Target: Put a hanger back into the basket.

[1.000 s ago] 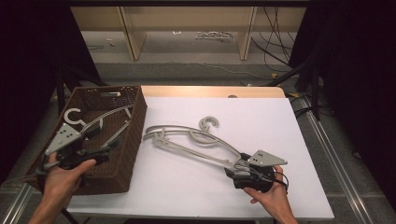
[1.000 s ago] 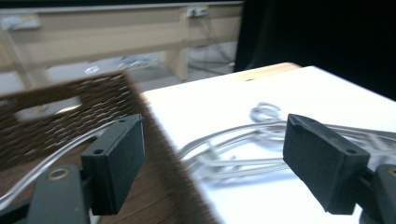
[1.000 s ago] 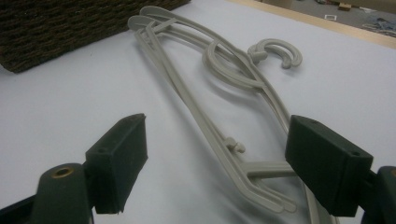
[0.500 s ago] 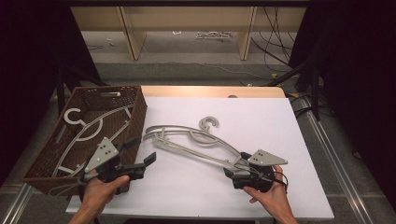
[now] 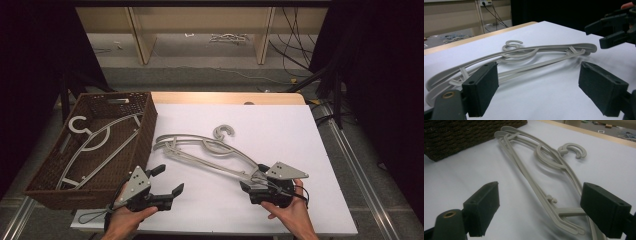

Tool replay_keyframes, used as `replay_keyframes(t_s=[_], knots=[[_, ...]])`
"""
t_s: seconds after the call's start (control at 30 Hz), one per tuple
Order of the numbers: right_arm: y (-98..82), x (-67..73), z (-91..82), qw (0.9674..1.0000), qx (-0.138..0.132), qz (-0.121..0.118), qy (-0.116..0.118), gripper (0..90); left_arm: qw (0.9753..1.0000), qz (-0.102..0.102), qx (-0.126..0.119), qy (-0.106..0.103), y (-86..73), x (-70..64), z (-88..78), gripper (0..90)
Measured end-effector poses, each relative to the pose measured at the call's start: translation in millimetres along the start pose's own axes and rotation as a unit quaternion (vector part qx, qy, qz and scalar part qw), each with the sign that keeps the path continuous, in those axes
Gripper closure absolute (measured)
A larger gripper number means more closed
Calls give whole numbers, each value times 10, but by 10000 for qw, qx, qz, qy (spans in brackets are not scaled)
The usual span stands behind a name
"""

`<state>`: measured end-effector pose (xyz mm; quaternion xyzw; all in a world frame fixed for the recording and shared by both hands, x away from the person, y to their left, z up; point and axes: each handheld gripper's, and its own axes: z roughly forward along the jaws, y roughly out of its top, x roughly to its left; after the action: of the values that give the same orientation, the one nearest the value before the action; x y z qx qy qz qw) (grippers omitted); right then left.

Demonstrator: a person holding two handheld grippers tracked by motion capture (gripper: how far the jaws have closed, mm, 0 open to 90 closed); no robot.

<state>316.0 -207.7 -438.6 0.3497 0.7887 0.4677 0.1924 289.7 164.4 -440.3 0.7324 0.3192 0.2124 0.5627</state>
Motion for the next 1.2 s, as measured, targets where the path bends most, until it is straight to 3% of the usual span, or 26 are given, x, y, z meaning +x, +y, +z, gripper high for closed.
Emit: replay_keyframes(t_s=[0.27, 0.43, 0.6, 0.83, 0.9, 0.97, 1.07, 1.2], knots=[[-10, 0, 21, 10000, 27, -42, -53, 167, 10000, -66, -42, -12, 0, 21, 13, 163], [19, -45, 65, 9999, 84, -7, -112, 167, 10000, 83, 25, 18, -10, 3, 0, 163], [82, -171, 232, 9992, 260, 104, -275, 165, 9999, -5, 147, 6, -29, 12, 32, 163], [204, -333, 442, 9976, 565, 59, -405, 231, 9995, 110, 291, -65, -46, -7, 61, 162], [274, -386, 514, 9964, 734, 76, -408, 265, 9994, 134, 297, -85, -47, -4, 63, 162], [329, -436, 609, 9945, 928, -89, -473, 285, 9995, 125, 291, -92, -44, -3, 61, 163], [412, -469, 755, 9887, 1370, -268, -542, 360, 9994, 146, 298, -91, -43, 5, 59, 163], [507, -518, 893, 9830, 1681, -476, -562, 412, 9994, 124, 302, -98, -43, 4, 61, 163]])
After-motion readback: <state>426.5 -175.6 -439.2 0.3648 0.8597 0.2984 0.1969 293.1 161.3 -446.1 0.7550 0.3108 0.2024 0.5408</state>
